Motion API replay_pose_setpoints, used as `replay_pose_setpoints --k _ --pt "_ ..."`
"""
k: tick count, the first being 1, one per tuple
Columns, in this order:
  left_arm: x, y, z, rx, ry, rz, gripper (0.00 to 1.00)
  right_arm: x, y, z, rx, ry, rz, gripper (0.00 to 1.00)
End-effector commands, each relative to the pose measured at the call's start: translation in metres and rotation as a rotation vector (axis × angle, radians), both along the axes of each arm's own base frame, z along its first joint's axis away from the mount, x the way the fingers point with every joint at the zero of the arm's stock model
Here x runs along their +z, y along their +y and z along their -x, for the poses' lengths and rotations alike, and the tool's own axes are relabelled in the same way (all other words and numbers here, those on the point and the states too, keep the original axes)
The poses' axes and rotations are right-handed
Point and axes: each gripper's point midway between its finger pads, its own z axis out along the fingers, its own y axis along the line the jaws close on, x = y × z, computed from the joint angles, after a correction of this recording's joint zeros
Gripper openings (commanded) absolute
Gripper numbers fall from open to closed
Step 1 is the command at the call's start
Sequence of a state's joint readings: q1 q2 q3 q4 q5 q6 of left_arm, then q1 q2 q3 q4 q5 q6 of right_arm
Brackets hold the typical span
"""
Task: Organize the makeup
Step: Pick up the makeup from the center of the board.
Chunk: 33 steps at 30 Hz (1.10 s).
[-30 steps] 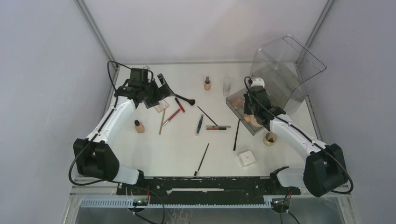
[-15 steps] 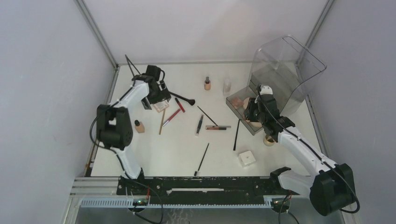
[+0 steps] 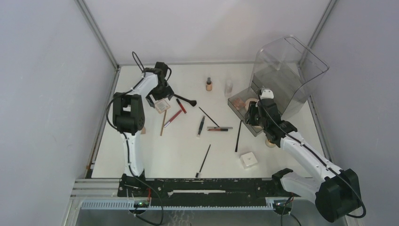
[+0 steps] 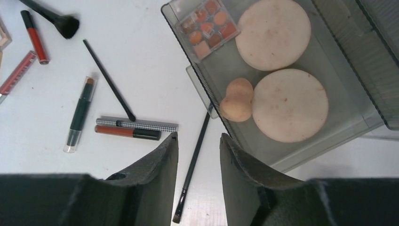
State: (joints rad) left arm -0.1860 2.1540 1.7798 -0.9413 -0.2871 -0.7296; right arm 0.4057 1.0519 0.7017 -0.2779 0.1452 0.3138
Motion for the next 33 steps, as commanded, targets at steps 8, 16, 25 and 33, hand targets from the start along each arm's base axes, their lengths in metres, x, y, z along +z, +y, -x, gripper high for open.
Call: replay_pose_setpoints --k 8,16,25,33 --pt "-0.011 0.009 -0.009 0.123 0.047 0.037 1.0 0.009 -0.011 0.005 -0.031 -0.033 0.023 0.46" --pt "-0.037 -0.001 -0.007 0.135 0.114 0.133 0.91 0.017 -0.012 0.007 -0.03 -0.056 0.012 0.46" --pt "-0.016 0.005 -0.007 0.113 0.061 0.119 0.78 0.021 -0.018 0.009 -0.045 -0.068 0.019 0.46" --pt "0.038 0.006 -0.003 0.064 -0.092 0.133 0.74 0.024 -0.012 0.007 -0.033 -0.077 -0.012 0.46"
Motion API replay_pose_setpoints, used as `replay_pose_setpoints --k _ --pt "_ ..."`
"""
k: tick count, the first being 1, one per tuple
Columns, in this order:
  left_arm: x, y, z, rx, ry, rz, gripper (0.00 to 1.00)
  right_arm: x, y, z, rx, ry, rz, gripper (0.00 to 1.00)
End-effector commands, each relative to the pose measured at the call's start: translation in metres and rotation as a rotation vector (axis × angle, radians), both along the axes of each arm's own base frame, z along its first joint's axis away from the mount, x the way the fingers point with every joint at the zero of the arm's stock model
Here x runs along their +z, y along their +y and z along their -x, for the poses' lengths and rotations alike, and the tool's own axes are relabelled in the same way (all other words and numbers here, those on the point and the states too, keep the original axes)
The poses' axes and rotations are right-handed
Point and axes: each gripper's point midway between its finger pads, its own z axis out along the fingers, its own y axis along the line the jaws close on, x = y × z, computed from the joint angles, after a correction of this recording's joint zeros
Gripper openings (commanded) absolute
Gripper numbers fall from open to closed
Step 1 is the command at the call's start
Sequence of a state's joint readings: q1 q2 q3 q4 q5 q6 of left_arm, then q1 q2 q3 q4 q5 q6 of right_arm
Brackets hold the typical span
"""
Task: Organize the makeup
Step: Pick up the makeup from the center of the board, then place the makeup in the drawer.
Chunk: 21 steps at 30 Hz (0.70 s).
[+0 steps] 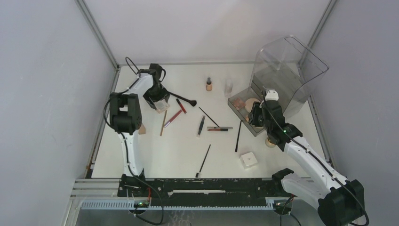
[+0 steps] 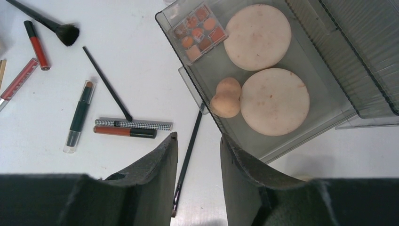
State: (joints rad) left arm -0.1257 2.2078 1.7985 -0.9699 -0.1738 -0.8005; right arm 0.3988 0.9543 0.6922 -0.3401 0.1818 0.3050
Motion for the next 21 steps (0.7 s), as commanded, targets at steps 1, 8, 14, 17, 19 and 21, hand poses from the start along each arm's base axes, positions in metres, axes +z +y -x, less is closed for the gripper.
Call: replay_pose_setpoints --k 1,8,14,17,19,21 --pt "0.063 -0.002 -0.004 -0.034 -0.177 0.02 0.74 0.012 0.004 -0.005 0.003 -0.049 -0.031 0.46" --pt "0.087 -0.047 0.026 -0.095 -0.275 0.176 0.75 0.037 0.04 -0.007 0.101 -0.086 -0.184 0.46" --pt "0.118 -0.122 0.051 -0.208 -0.326 0.31 0.75 0.057 0.119 -0.008 0.365 -0.098 -0.432 0.62" --pt "0.134 -0.155 0.06 -0.26 -0.35 0.353 0.75 0.059 0.146 -0.012 0.431 -0.1 -0.509 0.74" --pt "0.14 -0.175 0.066 -0.294 -0.351 0.391 0.75 0.059 0.164 -0.013 0.476 -0.101 -0.554 0.8" --pt "0.146 -0.191 0.072 -0.316 -0.345 0.441 0.75 0.051 0.178 -0.014 0.507 -0.072 -0.599 0.84"
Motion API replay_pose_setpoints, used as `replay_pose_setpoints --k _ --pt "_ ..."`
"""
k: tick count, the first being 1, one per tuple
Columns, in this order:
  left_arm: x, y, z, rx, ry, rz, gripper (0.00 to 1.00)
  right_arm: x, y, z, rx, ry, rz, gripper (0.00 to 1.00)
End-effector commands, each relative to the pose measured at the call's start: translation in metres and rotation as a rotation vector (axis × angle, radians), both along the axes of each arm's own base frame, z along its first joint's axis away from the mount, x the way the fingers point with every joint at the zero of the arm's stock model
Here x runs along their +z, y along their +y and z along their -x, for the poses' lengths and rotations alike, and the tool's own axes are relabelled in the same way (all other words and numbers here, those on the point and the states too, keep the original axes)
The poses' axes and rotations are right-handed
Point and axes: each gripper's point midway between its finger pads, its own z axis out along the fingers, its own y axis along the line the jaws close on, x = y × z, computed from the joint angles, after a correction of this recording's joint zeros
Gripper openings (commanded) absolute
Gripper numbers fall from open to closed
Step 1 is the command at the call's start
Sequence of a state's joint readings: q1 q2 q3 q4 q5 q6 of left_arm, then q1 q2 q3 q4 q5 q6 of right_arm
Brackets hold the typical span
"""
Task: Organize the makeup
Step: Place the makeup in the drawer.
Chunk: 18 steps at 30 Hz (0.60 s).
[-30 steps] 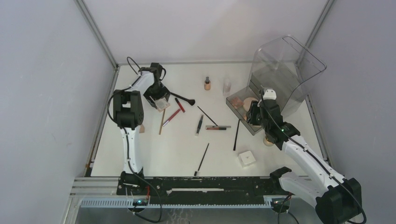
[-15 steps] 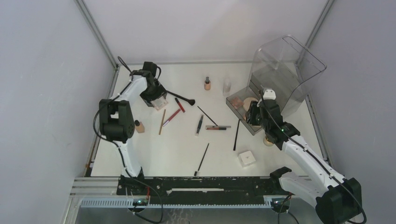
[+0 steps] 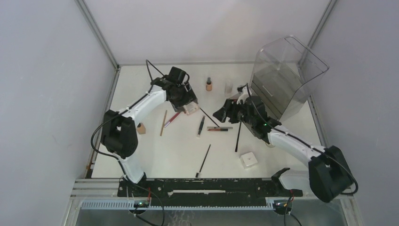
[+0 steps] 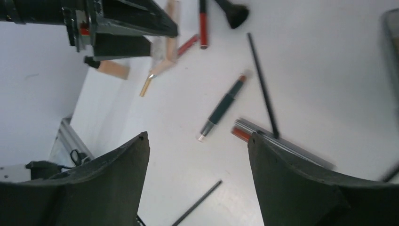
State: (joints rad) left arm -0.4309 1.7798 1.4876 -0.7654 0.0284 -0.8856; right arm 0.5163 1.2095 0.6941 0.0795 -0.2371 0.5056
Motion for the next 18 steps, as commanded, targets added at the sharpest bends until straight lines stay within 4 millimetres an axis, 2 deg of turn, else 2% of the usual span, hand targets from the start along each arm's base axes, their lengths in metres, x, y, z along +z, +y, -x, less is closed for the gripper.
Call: replay_pose_setpoints --k 1,3,5,11,13,18 --pt "0.049 -0.041 0.004 -0.043 -0.071 0.17 0.75 0.04 0.046 -0.01 0.115 -0.079 -0.217 0.84" --pt "0.054 -0.046 0.006 -0.045 -0.071 0.203 0.75 0.038 0.052 -0.012 0.118 -0.081 -0.229 0.84" --pt "0.058 -0.061 0.015 -0.081 -0.072 0.223 0.75 0.036 0.058 -0.013 0.119 -0.101 -0.22 0.83" --pt "0.061 -0.071 0.021 -0.095 -0.065 0.246 0.75 0.027 0.066 -0.027 0.092 -0.09 -0.23 0.8" --pt "0.064 -0.076 0.022 -0.106 -0.063 0.272 0.75 0.02 0.068 -0.034 0.083 -0.069 -0.237 0.76" --pt "0.064 -0.082 0.025 -0.114 -0.058 0.298 0.75 0.017 0.072 -0.048 0.077 -0.056 -0.29 0.67"
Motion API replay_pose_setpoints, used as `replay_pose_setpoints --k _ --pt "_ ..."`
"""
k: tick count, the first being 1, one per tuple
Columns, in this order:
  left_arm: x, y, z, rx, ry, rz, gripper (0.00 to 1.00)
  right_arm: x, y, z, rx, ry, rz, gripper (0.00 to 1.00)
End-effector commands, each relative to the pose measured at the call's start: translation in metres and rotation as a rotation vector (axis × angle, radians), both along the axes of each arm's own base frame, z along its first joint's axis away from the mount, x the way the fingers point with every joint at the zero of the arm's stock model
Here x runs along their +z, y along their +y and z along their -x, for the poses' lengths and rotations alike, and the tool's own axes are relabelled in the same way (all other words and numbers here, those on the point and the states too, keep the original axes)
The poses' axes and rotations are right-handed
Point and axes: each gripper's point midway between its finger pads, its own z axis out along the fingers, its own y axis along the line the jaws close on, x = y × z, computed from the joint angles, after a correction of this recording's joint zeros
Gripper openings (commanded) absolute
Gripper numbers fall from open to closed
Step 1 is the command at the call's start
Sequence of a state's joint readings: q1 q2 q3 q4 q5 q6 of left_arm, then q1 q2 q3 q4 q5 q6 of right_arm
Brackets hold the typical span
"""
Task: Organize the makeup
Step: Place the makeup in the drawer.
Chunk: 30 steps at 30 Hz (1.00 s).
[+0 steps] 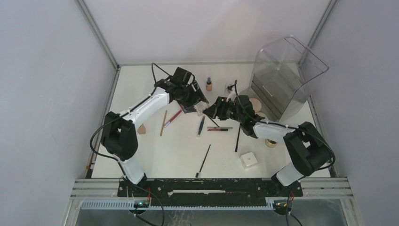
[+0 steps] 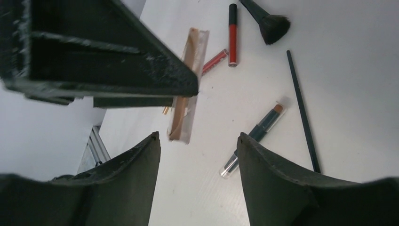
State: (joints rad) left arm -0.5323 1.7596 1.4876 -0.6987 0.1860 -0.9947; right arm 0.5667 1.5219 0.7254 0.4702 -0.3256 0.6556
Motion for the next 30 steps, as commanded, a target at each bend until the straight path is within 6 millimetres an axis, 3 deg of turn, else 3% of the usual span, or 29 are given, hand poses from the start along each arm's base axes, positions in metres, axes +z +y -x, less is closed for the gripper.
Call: replay_pose_setpoints --k 1,5,9,10,13,16,20,23,26,30 --pt "0.038 -0.014 -0.001 -0.012 -0.075 0.096 0.75 0.036 0.011 -0.023 -0.008 -0.078 -0.121 0.65" --pt "0.038 -0.012 -0.001 -0.007 -0.077 0.086 0.76 0.042 0.017 -0.029 0.011 -0.082 -0.149 0.44" --pt "0.04 -0.01 -0.002 0.001 -0.082 0.076 0.81 0.048 0.013 -0.032 0.015 -0.071 -0.186 0.05" --pt "0.041 -0.01 -0.002 0.002 -0.085 0.076 0.85 0.047 0.012 -0.031 0.019 -0.065 -0.185 0.0" --pt "0.044 -0.007 -0.002 0.002 -0.098 0.064 0.99 0.046 0.003 -0.031 0.011 -0.049 -0.162 0.0" --pt "0.051 0.005 -0.004 0.001 -0.126 0.027 1.0 0.035 -0.021 -0.032 -0.048 -0.04 -0.066 0.0" --pt "0.063 0.031 -0.005 0.019 -0.166 -0.015 1.0 0.014 -0.082 -0.028 -0.231 -0.033 0.229 0.0" --pt "0.073 0.054 -0.009 0.04 -0.234 -0.01 1.0 0.016 -0.129 -0.023 -0.364 -0.094 0.445 0.0" --pt "0.085 0.057 -0.007 0.022 -0.352 0.05 1.0 0.026 -0.163 -0.021 -0.461 -0.153 0.586 0.0" --pt "0.094 0.048 0.003 -0.041 -0.458 0.176 1.0 0.024 -0.204 -0.022 -0.6 -0.188 0.822 0.0"
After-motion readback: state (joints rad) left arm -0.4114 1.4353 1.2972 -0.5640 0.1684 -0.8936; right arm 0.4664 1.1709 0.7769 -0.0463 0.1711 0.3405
